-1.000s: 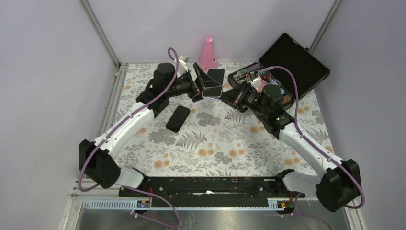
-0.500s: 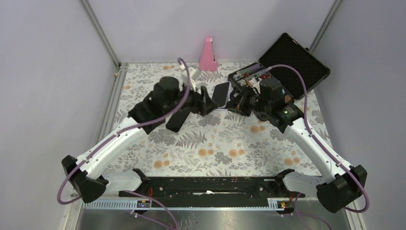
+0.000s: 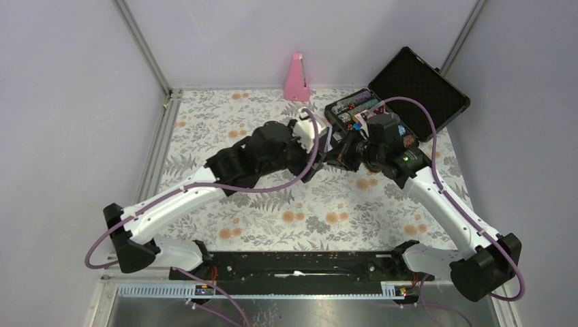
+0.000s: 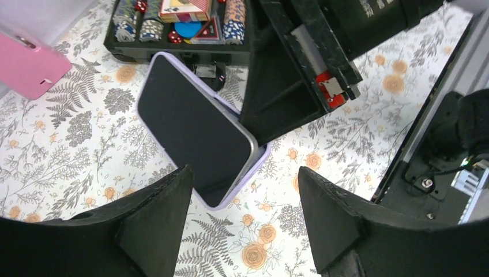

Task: Take the phone out of the phone case
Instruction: Remove the phone case from the phone.

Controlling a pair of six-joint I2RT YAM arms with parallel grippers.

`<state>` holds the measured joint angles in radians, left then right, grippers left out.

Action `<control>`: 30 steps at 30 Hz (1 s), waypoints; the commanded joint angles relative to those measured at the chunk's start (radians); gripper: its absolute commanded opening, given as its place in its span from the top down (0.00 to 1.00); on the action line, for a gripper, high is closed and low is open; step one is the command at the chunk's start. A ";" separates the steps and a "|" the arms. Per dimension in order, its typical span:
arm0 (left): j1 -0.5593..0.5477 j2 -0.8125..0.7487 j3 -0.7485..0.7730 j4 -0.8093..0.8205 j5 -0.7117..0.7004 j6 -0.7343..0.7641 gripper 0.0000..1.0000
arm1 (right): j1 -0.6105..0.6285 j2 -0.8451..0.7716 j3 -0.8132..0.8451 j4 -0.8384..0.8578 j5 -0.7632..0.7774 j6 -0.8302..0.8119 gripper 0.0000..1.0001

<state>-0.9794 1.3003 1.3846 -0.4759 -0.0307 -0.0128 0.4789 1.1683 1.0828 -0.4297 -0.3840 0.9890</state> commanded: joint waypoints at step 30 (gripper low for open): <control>-0.077 0.107 0.065 0.000 -0.152 0.247 0.47 | 0.006 -0.020 0.001 0.099 -0.138 0.097 1.00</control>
<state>-1.0367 1.4220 1.4525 -0.5247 -0.1680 0.1467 0.4786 1.1687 1.0683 -0.4118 -0.4332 1.0519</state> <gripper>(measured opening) 0.529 0.097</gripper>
